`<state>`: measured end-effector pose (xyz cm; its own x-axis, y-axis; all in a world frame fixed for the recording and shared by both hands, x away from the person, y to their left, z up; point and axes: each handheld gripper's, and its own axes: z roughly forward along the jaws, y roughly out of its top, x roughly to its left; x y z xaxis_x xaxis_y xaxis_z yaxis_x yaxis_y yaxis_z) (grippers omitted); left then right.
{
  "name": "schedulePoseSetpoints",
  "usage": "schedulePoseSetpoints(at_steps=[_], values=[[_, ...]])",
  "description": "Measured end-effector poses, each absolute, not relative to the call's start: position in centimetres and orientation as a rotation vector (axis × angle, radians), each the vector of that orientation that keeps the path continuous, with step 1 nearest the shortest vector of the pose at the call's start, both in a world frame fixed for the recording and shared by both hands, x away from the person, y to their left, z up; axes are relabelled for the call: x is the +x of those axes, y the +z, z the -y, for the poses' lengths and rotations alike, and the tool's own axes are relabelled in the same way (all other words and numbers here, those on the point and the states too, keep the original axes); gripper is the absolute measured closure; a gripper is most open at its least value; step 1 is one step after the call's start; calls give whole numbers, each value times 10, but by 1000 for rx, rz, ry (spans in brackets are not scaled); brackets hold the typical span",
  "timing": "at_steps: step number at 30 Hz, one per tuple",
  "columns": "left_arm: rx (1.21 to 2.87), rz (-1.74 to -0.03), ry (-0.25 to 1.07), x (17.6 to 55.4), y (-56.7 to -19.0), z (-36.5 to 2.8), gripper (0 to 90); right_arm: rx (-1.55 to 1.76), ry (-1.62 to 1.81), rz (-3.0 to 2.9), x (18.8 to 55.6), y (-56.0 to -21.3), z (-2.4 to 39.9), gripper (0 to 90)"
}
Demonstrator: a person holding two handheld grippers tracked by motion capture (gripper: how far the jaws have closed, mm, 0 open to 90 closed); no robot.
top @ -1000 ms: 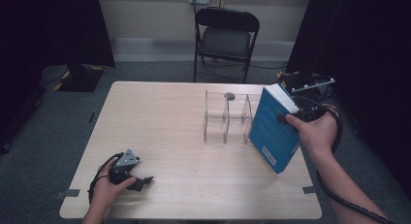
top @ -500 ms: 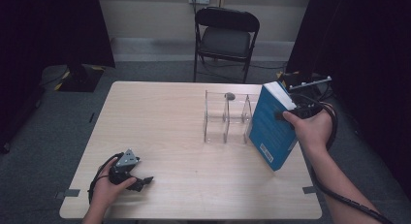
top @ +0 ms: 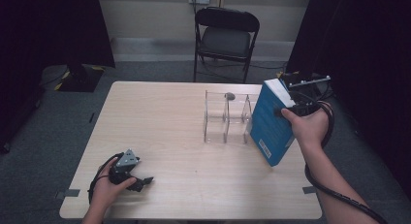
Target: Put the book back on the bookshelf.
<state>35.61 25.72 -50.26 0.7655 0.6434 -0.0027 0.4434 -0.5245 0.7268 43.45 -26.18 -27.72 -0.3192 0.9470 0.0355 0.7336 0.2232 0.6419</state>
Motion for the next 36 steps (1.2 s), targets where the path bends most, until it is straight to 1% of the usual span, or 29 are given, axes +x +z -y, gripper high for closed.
schedulePoseSetpoints(at_steps=[36], values=[[2203, -815, 343, 356, -503, -257, 40, 1565, 793, -2104, 452, -281, 250, 617]])
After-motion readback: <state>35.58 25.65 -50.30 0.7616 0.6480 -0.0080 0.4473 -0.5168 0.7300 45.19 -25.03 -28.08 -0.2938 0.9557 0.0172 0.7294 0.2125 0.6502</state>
